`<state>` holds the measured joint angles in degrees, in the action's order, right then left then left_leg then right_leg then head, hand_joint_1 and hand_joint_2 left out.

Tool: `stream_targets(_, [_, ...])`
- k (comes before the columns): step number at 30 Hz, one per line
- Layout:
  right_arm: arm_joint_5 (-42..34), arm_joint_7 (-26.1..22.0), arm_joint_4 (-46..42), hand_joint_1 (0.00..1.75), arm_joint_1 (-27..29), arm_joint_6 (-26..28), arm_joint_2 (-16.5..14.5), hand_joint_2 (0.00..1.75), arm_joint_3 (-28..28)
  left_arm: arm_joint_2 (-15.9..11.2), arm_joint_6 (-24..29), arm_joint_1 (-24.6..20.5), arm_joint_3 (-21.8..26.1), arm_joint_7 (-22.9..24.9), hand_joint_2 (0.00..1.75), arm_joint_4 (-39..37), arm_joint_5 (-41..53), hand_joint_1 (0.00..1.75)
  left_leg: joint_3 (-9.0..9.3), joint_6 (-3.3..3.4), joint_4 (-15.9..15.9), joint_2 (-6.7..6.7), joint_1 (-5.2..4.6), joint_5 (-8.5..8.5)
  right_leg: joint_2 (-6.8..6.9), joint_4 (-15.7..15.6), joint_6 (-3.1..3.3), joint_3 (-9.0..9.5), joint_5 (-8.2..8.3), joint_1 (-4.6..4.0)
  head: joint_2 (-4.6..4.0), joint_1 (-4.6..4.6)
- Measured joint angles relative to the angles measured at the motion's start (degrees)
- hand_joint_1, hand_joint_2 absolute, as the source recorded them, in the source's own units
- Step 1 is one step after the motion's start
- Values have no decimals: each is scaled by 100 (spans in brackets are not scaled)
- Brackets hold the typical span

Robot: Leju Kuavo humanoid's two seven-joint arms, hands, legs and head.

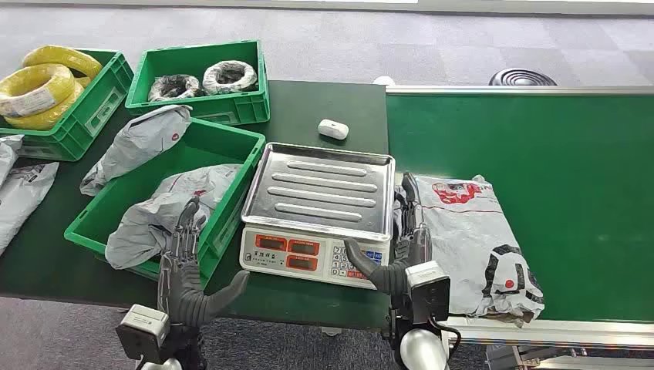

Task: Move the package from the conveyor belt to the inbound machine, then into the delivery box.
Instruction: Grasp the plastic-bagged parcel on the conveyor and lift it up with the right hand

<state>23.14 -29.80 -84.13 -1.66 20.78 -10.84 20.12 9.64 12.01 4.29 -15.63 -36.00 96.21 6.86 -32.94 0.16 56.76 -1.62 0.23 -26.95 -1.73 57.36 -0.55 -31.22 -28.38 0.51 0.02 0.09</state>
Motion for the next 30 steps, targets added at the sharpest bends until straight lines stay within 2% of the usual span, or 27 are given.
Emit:
stream_targets(3, [562,230,9,0,-3,491,-3,175,-5,1,41,4,0,0,175,0,10,0,0,0,0,0,0,0,0,0,0,0,0,0,0,-1])
stream_targets(6, [1800,1016,97,0,-27,1445,-32,175,-101,15,123,38,2,-1,175,3,31,0,0,0,0,0,0,0,0,0,0,0,0,0,0,-1])
stream_targets(8, [2270,1416,248,0,-70,1797,-52,175,-268,37,161,81,3,-1,175,6,32,0,0,0,0,0,0,0,0,-1,0,0,-1,0,0,-1])
stream_targets(13, [2759,1697,1218,0,-267,1908,-119,175,-941,71,160,115,3,-12,175,-10,-84,0,0,0,0,-2,0,0,1,-2,-1,1,0,0,-1,-1])
stream_targets(18, [3586,1789,2529,0,-626,1914,-256,175,-1976,96,135,11,11,-3,175,-86,-249,0,0,0,0,-3,0,0,1,-2,-1,1,1,0,0,-2])
stream_targets(23, [4043,1882,3510,0,-944,1918,-351,175,-2895,103,168,-107,65,25,175,-185,-376,0,-2,0,0,-2,0,0,1,-2,-1,-2,0,0,-1,-2])
stream_targets(30, [4199,1979,4116,0,-1147,1920,-415,175,-3445,113,186,-165,107,33,175,-271,-408,0,-5,0,0,-1,0,-1,1,-2,-1,-8,0,0,-1,-2])
